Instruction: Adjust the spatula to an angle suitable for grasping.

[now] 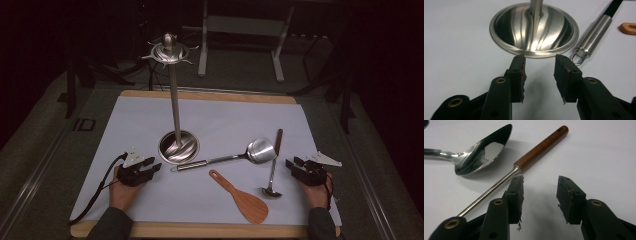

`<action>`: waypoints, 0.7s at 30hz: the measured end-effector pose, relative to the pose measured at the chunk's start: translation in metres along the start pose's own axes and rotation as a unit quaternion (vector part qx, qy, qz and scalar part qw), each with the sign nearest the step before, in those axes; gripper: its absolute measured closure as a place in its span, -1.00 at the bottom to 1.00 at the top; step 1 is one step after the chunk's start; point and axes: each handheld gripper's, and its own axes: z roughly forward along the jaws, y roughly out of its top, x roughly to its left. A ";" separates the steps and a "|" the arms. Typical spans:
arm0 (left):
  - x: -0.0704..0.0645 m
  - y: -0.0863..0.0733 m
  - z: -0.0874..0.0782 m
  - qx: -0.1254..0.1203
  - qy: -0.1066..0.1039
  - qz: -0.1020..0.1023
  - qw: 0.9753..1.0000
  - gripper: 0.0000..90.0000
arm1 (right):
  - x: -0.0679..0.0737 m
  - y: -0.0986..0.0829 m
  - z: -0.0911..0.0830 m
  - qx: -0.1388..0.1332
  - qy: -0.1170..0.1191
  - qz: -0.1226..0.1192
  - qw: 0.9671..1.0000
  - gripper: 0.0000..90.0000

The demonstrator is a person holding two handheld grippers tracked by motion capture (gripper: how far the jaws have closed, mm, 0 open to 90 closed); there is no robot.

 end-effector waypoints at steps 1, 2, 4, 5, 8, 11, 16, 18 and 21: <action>0.000 0.000 0.000 0.000 0.000 0.000 1.000 0.35 | 0.001 0.000 0.000 -0.001 0.001 -0.004 1.000 0.29; -0.001 -0.001 -0.001 -0.006 0.005 0.000 1.000 0.36 | 0.001 0.000 0.000 0.000 0.001 -0.007 1.000 0.29; 0.001 -0.002 -0.002 -0.013 0.002 -0.004 1.000 0.38 | 0.002 0.000 0.001 0.003 0.002 -0.014 1.000 0.31; 0.001 -0.002 -0.002 -0.013 0.002 -0.004 1.000 0.38 | 0.003 0.000 0.001 0.004 0.002 -0.015 1.000 0.32; 0.004 -0.003 -0.003 -0.017 -0.013 -0.014 1.000 0.37 | 0.004 0.000 0.001 0.007 0.003 -0.021 1.000 0.33; 0.004 -0.003 -0.003 -0.018 -0.014 -0.016 1.000 0.34 | 0.003 0.001 0.002 0.009 0.007 -0.020 1.000 0.33; 0.005 -0.002 -0.002 -0.016 -0.016 -0.019 1.000 0.32 | 0.003 0.001 0.002 0.013 0.019 -0.024 0.999 0.35; 0.005 -0.002 -0.002 -0.016 -0.016 -0.020 1.000 0.32 | 0.004 0.002 0.002 0.016 0.021 -0.030 0.999 0.36; 0.005 -0.002 -0.002 -0.015 -0.014 -0.020 1.000 0.32 | 0.007 0.002 0.002 0.022 0.022 -0.038 0.999 0.38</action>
